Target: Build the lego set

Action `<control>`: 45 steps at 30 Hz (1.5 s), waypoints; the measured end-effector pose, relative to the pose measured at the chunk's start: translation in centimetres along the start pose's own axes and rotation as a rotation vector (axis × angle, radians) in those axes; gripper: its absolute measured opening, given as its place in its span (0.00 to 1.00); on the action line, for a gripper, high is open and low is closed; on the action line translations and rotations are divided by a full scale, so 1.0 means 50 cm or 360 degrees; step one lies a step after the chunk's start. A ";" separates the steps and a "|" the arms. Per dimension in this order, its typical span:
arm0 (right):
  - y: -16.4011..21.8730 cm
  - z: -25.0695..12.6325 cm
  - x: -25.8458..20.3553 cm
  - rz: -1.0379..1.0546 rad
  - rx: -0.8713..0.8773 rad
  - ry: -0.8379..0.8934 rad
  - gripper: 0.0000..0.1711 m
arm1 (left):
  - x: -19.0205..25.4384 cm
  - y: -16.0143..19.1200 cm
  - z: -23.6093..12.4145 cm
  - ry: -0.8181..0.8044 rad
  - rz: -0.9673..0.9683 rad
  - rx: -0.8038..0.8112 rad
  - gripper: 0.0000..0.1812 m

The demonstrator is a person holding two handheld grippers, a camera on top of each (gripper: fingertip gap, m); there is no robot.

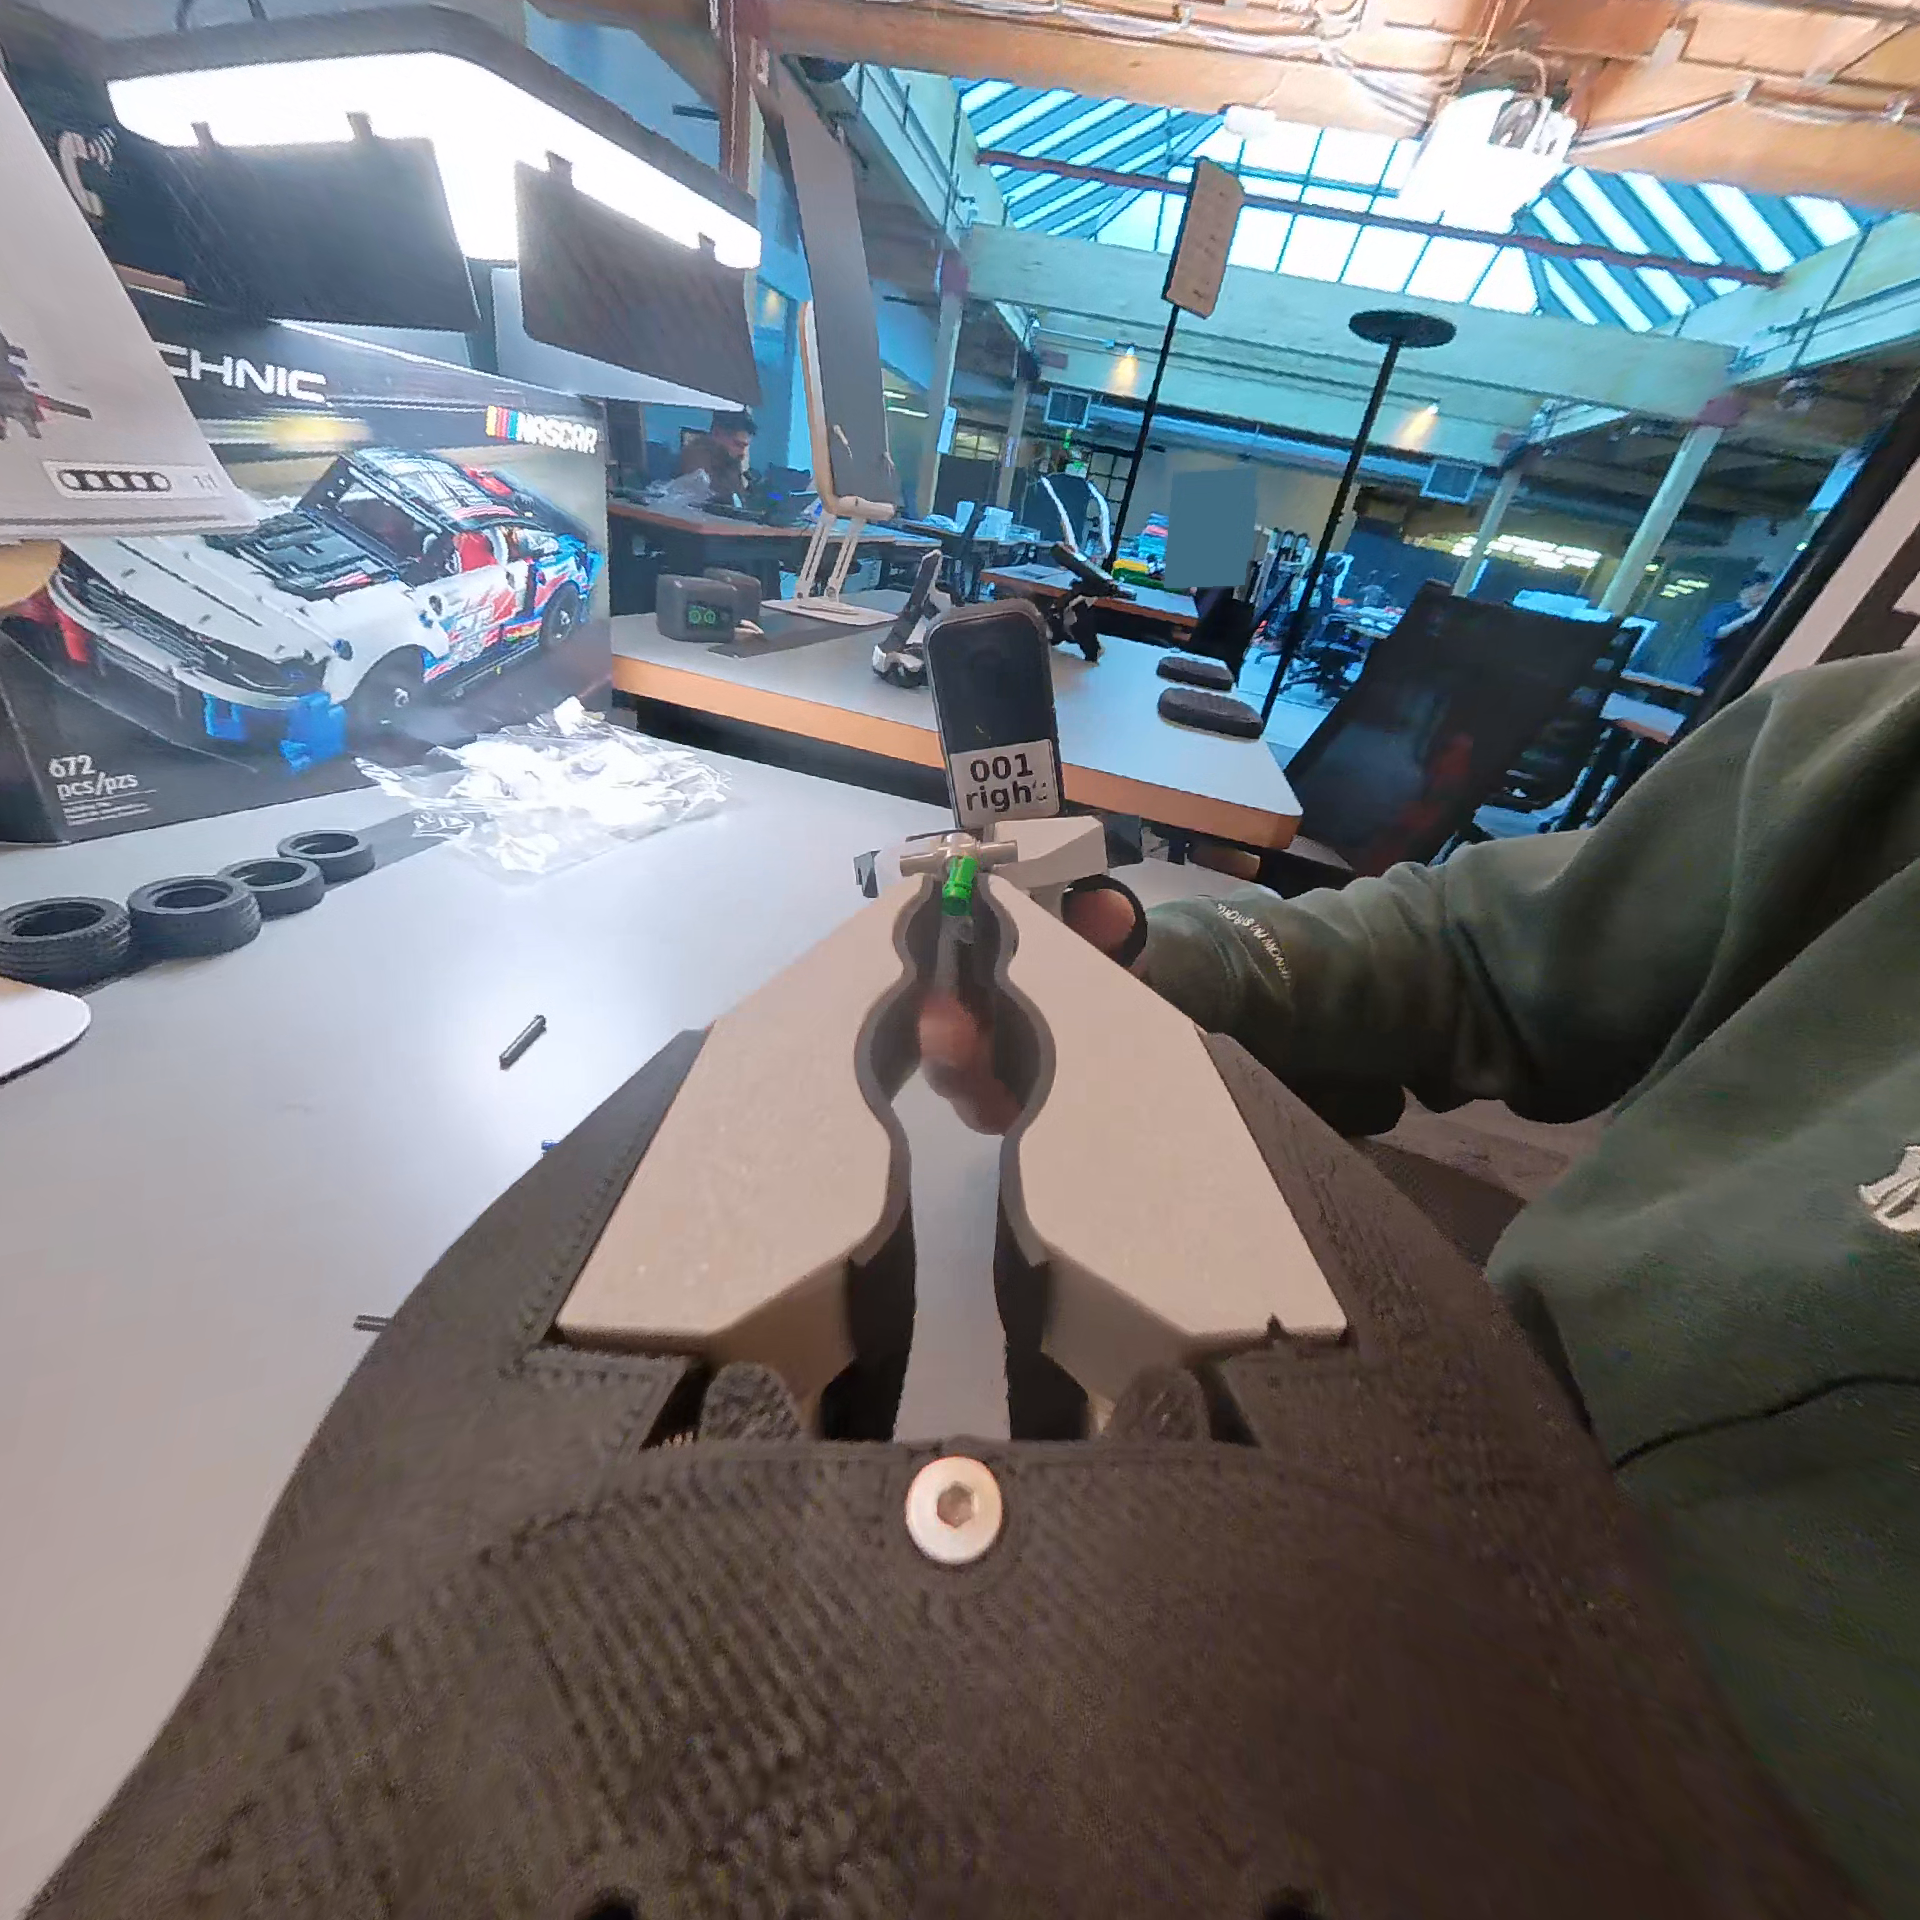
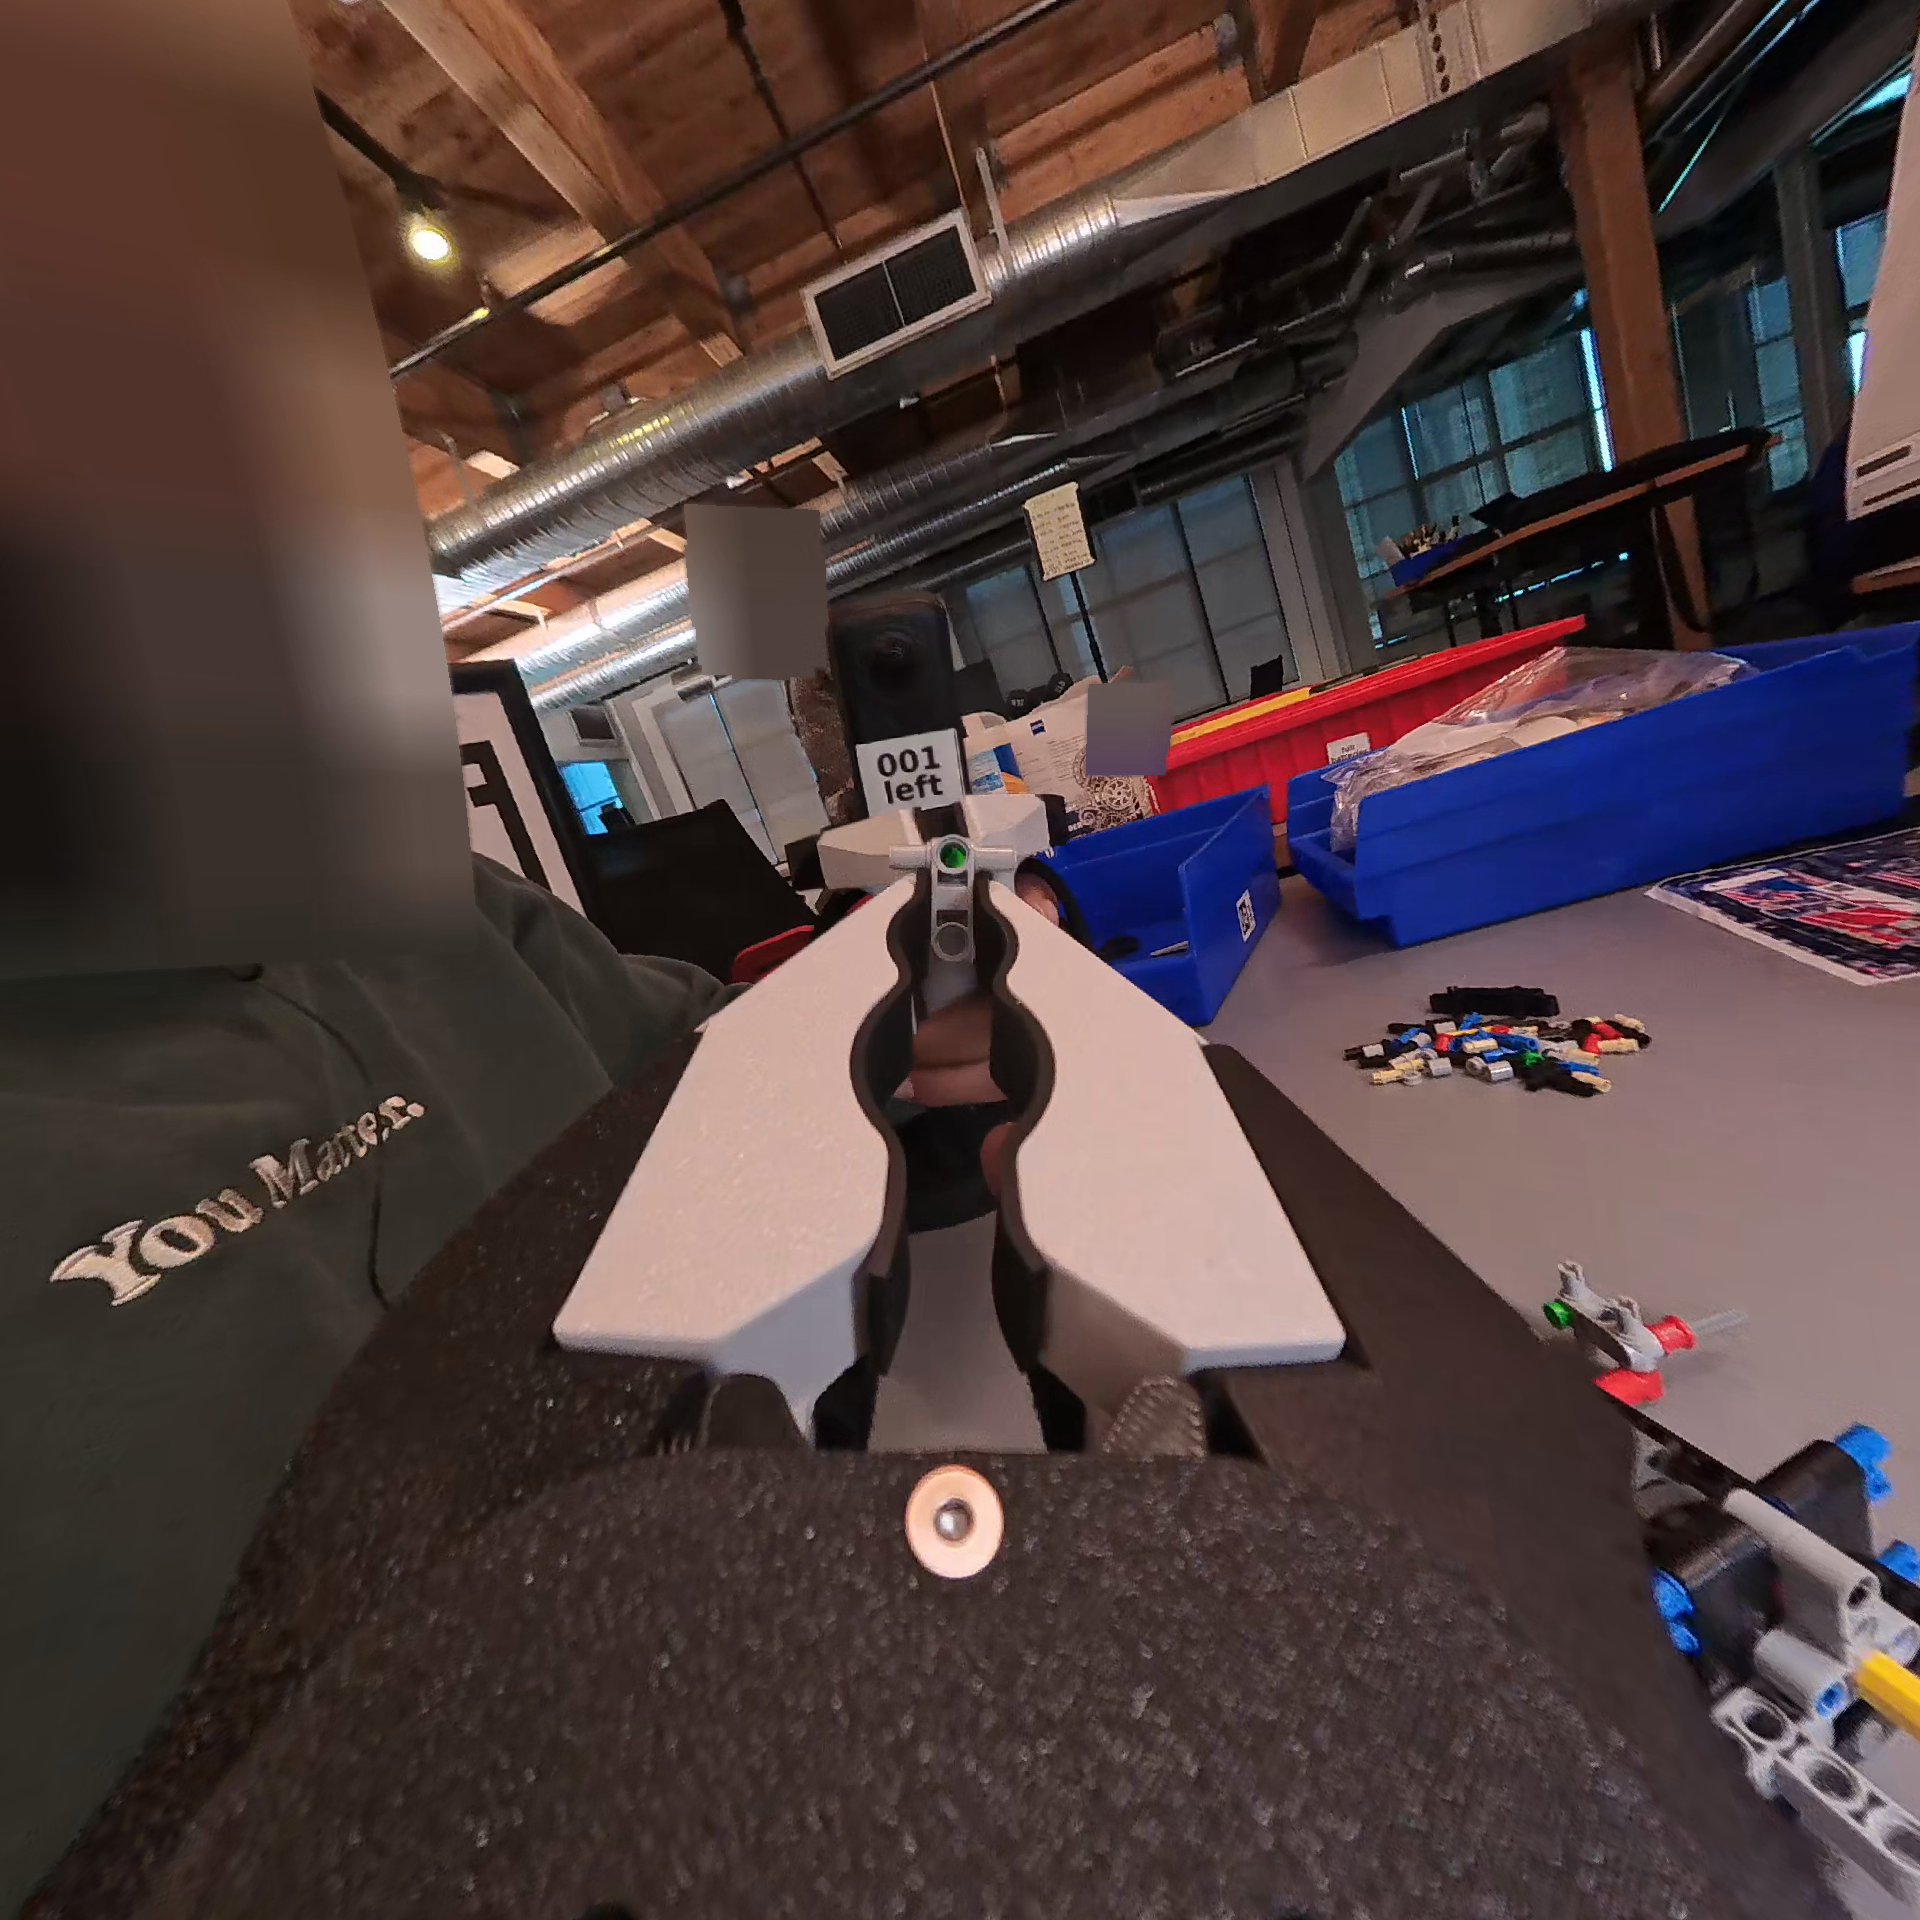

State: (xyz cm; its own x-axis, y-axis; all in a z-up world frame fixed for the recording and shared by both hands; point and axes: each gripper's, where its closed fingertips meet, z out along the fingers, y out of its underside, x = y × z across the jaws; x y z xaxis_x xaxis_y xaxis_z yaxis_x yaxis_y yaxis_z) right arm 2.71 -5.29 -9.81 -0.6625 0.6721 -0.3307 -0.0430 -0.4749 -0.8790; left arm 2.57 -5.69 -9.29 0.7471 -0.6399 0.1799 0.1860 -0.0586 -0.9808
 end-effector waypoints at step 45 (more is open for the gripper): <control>0.106 -0.030 0.011 -0.0243 -0.0865 0.0130 0.03 | 0.015 0.087 0.007 -0.0045 0.0534 -0.0473 0.00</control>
State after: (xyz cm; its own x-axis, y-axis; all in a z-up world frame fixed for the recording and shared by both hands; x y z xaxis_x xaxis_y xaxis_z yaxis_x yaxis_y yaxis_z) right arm 3.25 -6.59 -15.15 -0.6179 0.7624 -0.1923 0.2713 -0.0227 -0.9622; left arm 4.14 -6.15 -13.42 0.7526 -0.6402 -0.1541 -0.2580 -0.0713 -0.9635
